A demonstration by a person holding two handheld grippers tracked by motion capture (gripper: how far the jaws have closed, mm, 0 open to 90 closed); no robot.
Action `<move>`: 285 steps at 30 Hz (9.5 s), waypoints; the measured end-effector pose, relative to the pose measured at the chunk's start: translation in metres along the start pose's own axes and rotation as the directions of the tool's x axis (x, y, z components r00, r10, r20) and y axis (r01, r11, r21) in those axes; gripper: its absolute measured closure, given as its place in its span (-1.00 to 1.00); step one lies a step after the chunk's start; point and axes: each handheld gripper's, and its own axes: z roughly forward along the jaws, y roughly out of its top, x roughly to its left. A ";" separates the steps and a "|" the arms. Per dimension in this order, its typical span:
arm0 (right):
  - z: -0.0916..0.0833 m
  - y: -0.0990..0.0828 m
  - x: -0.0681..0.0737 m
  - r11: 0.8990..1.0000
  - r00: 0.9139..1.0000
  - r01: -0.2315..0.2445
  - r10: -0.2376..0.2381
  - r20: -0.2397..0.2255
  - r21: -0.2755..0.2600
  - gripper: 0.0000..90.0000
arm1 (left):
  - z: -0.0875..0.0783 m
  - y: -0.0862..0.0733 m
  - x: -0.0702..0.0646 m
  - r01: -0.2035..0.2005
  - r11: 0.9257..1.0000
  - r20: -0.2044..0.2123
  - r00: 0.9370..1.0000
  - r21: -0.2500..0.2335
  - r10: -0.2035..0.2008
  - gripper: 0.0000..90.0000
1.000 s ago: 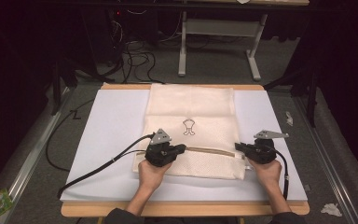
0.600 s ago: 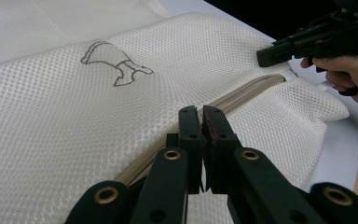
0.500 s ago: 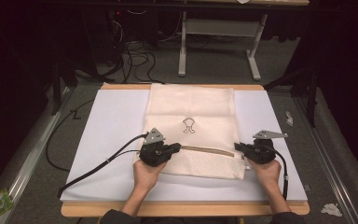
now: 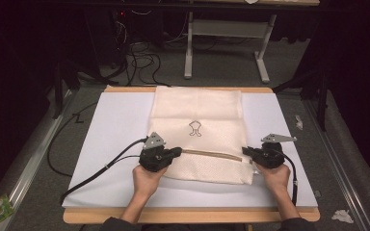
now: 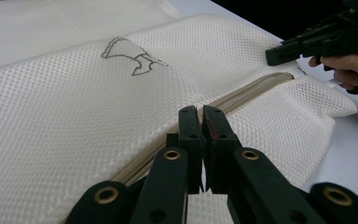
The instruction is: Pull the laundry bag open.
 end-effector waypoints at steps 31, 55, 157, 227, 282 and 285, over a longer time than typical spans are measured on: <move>0.002 0.005 0.002 1.000 1.000 0.011 -0.011 0.000 -0.003 0.95 | -0.016 -0.007 0.008 -0.002 1.000 -0.038 0.999 0.001 0.002 0.94; 0.001 0.004 0.000 1.000 1.000 0.016 -0.016 0.013 0.008 0.95 | -0.043 -0.022 0.025 0.043 0.999 -0.086 0.995 -0.017 -0.044 0.94; -0.003 0.009 0.003 0.999 0.999 0.033 -0.033 0.030 0.010 0.96 | -0.091 -0.045 0.071 0.114 0.993 -0.223 0.967 -0.043 -0.120 0.94; 0.012 -0.006 0.002 0.998 0.997 0.006 -0.011 0.075 0.062 0.60 | -0.079 -0.056 0.063 0.102 0.991 -0.271 0.960 0.085 -0.076 0.89; -0.082 -0.038 -0.050 0.957 0.967 -0.135 0.184 0.177 -0.257 0.27 | -0.130 -0.061 0.091 0.133 0.978 -0.391 0.901 -0.159 -0.186 0.22; -0.084 -0.042 -0.053 0.956 0.965 -0.138 0.189 0.184 -0.258 0.28 | -0.131 -0.062 0.093 0.141 0.977 -0.394 0.898 -0.162 -0.195 0.22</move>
